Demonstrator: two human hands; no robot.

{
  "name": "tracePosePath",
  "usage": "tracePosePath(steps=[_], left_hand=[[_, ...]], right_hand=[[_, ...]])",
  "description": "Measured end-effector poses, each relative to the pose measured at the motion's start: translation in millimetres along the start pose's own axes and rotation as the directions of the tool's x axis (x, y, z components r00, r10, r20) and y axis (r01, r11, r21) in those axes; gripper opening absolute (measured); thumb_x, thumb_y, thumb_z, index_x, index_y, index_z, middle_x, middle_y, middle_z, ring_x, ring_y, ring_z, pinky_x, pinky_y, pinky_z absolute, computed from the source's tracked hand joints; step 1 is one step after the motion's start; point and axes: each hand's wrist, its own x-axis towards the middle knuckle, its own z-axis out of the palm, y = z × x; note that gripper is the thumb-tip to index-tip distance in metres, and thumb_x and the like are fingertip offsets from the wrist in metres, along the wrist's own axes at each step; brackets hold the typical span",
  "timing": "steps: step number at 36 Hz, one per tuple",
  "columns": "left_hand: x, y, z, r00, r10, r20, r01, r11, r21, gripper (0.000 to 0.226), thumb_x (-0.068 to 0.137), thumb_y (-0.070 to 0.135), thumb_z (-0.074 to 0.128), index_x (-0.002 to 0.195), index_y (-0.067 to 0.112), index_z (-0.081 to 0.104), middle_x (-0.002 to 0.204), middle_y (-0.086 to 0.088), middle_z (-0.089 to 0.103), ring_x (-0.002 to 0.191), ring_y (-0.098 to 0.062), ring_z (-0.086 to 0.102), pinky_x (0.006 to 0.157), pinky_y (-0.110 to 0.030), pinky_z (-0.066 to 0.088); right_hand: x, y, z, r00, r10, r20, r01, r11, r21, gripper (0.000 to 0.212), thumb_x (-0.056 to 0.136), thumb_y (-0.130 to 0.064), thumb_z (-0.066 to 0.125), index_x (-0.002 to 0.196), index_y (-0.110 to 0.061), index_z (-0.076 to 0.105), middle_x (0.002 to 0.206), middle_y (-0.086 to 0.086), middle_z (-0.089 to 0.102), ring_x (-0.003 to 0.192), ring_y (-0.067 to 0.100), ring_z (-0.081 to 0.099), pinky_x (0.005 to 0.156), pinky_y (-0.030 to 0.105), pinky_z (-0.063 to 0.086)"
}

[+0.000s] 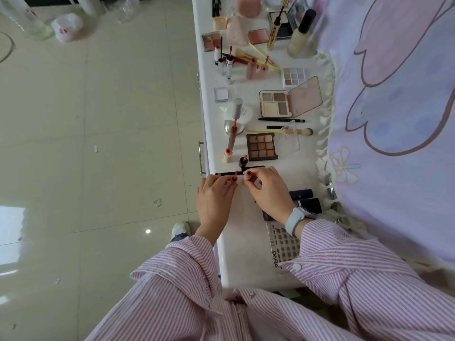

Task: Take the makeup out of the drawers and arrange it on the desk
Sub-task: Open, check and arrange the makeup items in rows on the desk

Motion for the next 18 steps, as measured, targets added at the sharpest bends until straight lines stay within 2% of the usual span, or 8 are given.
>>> tracePosePath(steps=[7, 12, 15, 18], left_hand=[[-1.6, 2.9, -1.3, 0.998, -0.055, 0.022, 0.056, 0.997, -0.046, 0.018, 0.081, 0.024, 0.065, 0.092, 0.010, 0.070, 0.084, -0.005, 0.064, 0.078, -0.024, 0.055, 0.069, -0.040, 0.049], [-9.5, 0.2, -5.8, 0.997, -0.059, 0.046, 0.059, 0.998, -0.001, 0.031, 0.076, 0.014, 0.074, 0.105, 0.004, 0.064, 0.098, -0.010, 0.063, 0.090, -0.029, 0.057, 0.079, -0.038, 0.046], [-21.8, -4.9, -7.3, 0.999, -0.011, 0.043, 0.007, 0.996, 0.089, 0.034, 0.076, 0.014, 0.072, 0.107, 0.004, 0.061, 0.103, -0.012, 0.061, 0.093, -0.031, 0.057, 0.078, -0.037, 0.042], [-36.6, -7.3, -9.5, 0.998, 0.056, 0.036, -0.062, 0.985, 0.158, 0.033, 0.081, 0.028, 0.055, 0.109, 0.010, 0.059, 0.108, -0.008, 0.059, 0.098, -0.027, 0.054, 0.079, -0.038, 0.042]], right_hand=[[-1.4, 4.1, 1.7, 1.000, 0.004, 0.011, -0.004, 1.000, 0.028, 0.018, 0.086, -0.021, 0.063, 0.102, -0.016, 0.063, 0.088, -0.004, 0.065, 0.083, 0.006, 0.041, 0.069, 0.023, 0.037], [-11.7, 4.2, -12.1, 0.998, 0.051, 0.032, -0.054, 0.995, 0.089, 0.031, 0.085, -0.017, 0.061, 0.116, -0.014, 0.056, 0.091, -0.006, 0.058, 0.088, 0.010, 0.046, 0.081, 0.026, 0.042], [-25.7, 12.4, -25.7, 1.000, -0.003, 0.005, 0.004, 0.999, -0.049, 0.026, 0.085, -0.014, 0.061, 0.110, -0.011, 0.060, 0.094, 0.000, 0.057, 0.092, 0.017, 0.051, 0.084, 0.035, 0.044], [-41.3, 23.3, -33.3, 0.995, -0.095, 0.008, 0.094, 0.964, -0.247, 0.023, 0.078, -0.013, 0.068, 0.101, -0.009, 0.063, 0.096, 0.005, 0.060, 0.092, 0.025, 0.055, 0.078, 0.037, 0.043]])
